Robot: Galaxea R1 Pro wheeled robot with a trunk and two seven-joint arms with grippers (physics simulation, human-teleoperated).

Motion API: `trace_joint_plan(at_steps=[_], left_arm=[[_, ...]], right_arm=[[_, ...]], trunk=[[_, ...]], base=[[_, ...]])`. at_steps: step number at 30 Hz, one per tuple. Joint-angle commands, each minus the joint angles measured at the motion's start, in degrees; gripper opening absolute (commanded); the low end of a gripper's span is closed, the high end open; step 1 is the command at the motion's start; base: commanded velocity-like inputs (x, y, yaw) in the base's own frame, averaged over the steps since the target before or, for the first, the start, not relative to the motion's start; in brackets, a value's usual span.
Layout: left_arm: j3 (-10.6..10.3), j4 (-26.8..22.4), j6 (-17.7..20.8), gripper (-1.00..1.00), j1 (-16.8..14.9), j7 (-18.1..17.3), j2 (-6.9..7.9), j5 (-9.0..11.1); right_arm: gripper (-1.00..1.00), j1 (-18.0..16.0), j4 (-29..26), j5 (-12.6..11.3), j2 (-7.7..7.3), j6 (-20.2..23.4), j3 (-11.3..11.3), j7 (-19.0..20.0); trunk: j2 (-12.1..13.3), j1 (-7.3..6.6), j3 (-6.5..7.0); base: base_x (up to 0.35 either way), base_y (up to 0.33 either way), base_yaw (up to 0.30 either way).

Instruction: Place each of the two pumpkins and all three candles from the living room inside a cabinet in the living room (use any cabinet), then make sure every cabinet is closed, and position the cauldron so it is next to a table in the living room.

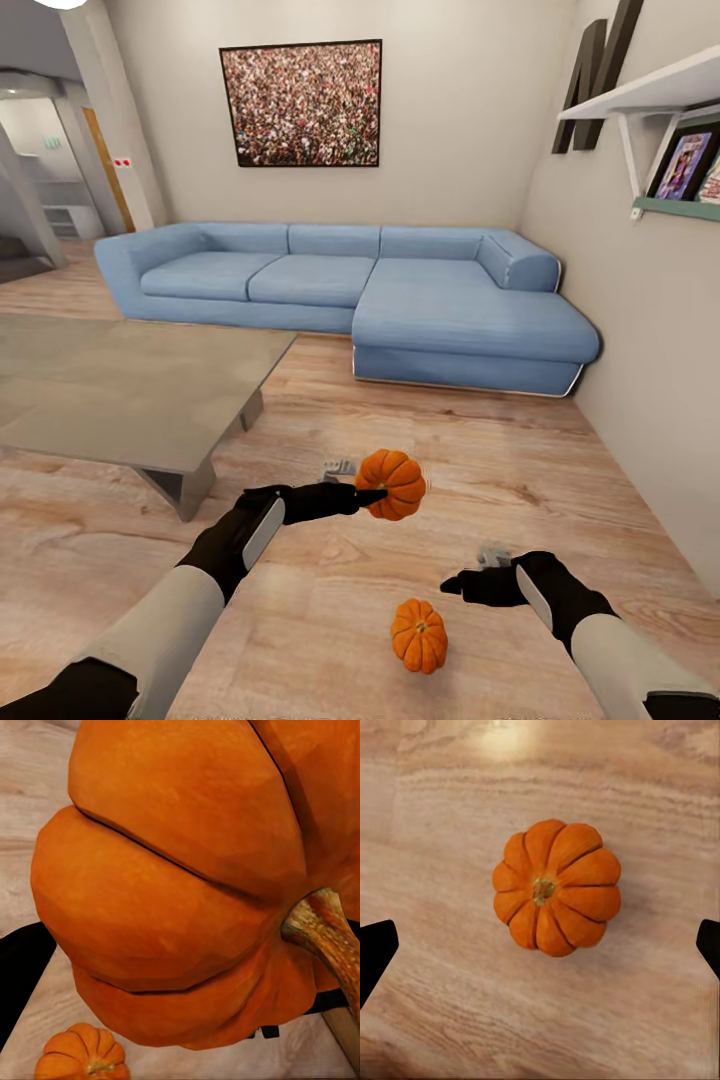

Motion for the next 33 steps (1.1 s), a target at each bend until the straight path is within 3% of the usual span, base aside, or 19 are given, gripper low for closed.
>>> trace_joint_plan(at_steps=[1, 3, 8, 14, 28, 33], left_arm=[[-0.1, -0.1, 0.6, -1.0, 0.0, 0.0, 0.19, 0.9], [-0.1, -0.1, 0.7, -1.0, 0.0, -0.4, 0.68, 0.9], [0.0, -0.1, 0.7, -1.0, 0.0, -0.7, 0.88, 0.9], [0.0, -0.1, 0.6, -1.0, 0.0, -0.7, 0.87, 0.9], [0.0, 0.0, 0.5, -1.0, 0.0, -0.7, 0.83, 0.9], [0.0, 0.0, 0.6, -1.0, 0.0, -0.7, 0.91, 0.9]], right_arm=[[1.0, 0.0, -0.1, -0.4, -0.03, 0.2, 0.6, 0.0], [1.0, 0.0, -0.1, -0.4, -0.03, -0.4, 2.1, 0.2], [1.0, 0.0, -0.1, -0.4, -0.03, -0.5, 2.7, 2.1], [1.0, 0.0, 0.0, -0.3, -0.03, -0.5, 2.8, 4.6], [1.0, 0.0, 4.8, -0.3, 0.05, -0.6, 2.9, 4.5], [1.0, 0.0, 4.8, -0.3, 0.05, -0.6, 2.9, 4.4]], trunk=[[0.0, 0.01, -0.28], [-0.1, 0.06, -0.72], [-0.1, 0.19, -1.83], [-0.1, 0.19, -1.83], [-0.1, 0.19, -1.83], [-0.1, 0.19, -1.83]], base=[[0.0, 0.0, 0.0], [0.0, 0.0, 0.0], [0.0, 0.0, 0.0], [0.0, 0.0, 0.0], [0.001, 0.0, 0.0], [0.238, 0.0, 0.0]])
